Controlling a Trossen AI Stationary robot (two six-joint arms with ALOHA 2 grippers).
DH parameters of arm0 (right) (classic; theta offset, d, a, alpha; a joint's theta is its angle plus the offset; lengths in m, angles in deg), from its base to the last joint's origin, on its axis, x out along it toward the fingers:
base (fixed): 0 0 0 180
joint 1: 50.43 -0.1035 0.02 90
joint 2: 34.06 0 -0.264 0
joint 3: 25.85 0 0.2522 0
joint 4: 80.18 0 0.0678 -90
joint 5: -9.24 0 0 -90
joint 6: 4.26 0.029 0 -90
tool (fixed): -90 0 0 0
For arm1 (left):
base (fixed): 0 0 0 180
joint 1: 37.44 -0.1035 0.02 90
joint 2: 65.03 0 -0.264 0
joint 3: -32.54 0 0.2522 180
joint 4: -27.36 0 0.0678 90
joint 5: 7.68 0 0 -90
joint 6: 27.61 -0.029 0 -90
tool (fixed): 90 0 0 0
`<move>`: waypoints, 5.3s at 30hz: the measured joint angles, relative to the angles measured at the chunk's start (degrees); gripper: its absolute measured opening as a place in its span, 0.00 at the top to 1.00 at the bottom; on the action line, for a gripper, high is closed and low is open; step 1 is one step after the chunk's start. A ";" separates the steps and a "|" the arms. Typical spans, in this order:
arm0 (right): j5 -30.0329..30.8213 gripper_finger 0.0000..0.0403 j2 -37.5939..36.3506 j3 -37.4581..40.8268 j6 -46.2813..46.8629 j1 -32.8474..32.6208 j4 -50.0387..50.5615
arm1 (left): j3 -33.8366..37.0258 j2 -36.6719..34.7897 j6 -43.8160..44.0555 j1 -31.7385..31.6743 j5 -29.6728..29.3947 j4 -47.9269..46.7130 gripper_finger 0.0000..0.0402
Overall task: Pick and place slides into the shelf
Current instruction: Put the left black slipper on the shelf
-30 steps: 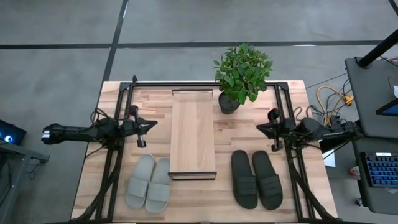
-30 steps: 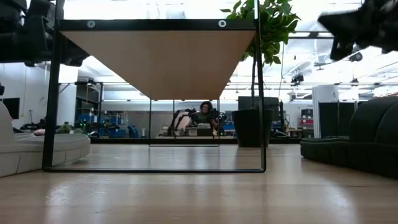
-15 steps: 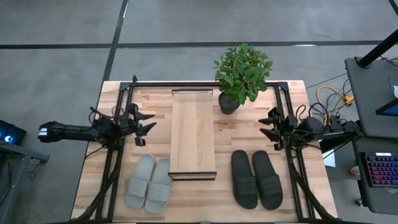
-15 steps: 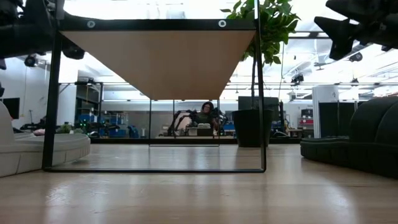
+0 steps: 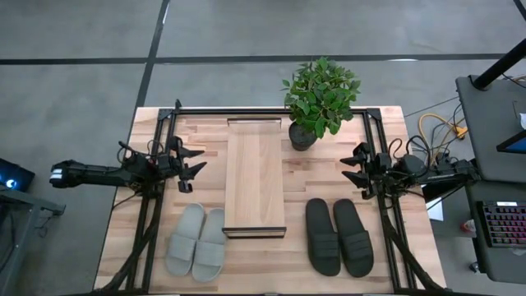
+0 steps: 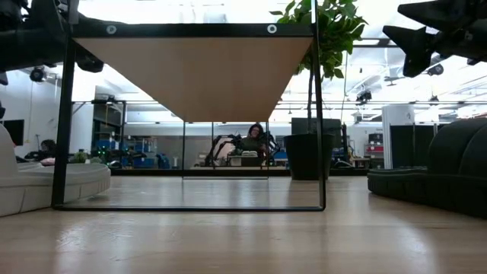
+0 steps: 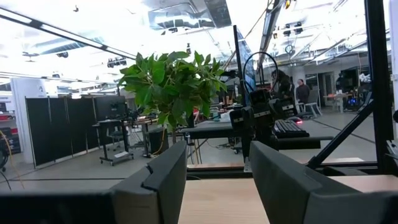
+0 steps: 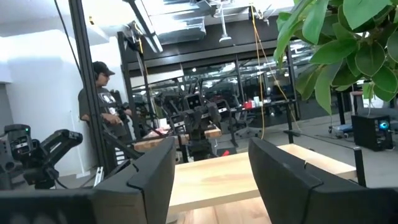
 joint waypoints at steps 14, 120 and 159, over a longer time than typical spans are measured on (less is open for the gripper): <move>0.00 0.51 0.00 0.00 -0.03 0.00 -0.03 | 0.00 0.09 -0.01 0.01 0.02 -0.02 0.60; -3.02 0.52 38.24 -31.26 10.44 -0.74 28.54 | -11.42 17.74 0.02 0.02 2.71 6.76 0.60; -1.25 0.52 39.10 -34.86 38.24 -22.67 38.31 | -15.15 27.61 -0.02 0.02 2.61 9.31 0.60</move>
